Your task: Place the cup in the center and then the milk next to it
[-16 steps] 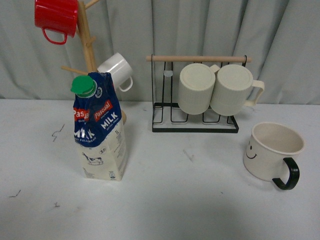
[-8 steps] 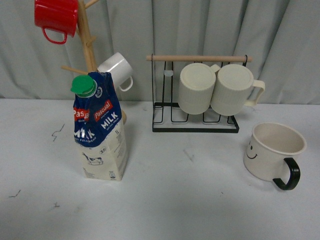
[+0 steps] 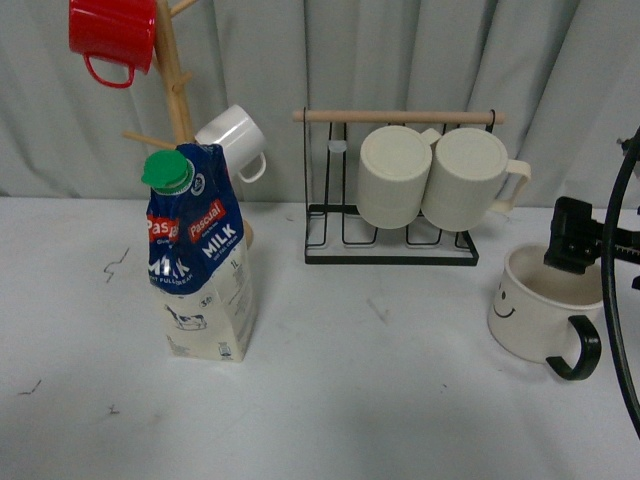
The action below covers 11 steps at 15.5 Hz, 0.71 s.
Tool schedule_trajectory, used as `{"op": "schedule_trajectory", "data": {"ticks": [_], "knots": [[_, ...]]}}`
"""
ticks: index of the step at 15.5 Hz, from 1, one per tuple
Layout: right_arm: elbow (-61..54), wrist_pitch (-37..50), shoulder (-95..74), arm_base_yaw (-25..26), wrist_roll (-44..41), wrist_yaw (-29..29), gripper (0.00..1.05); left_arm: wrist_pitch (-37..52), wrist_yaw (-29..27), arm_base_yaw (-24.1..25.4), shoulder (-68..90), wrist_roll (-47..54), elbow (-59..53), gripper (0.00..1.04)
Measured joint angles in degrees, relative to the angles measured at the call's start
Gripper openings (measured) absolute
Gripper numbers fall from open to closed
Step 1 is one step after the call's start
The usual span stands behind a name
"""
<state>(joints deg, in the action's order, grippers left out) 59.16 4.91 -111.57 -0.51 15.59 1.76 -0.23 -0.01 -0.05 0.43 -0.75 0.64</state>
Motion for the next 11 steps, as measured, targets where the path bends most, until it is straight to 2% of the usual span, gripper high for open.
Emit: {"op": "schedule_trajectory", "data": {"ticks": [5,6,11], "knots": [[0.68,1.4,-3.89,-0.22,0.07,0.42,0.98,0.0,0.0,0.0,0.0,-0.02,0.0,0.98],[0.68,1.86,-3.91,-0.22,0.07,0.37,0.93,0.0,0.0,0.0,0.0,0.0,0.0,0.98],[0.68,1.99,-3.78,-0.17,0.0,-0.13,0.35,0.0,0.0,0.0,0.0,-0.02,0.0,0.98]]}}
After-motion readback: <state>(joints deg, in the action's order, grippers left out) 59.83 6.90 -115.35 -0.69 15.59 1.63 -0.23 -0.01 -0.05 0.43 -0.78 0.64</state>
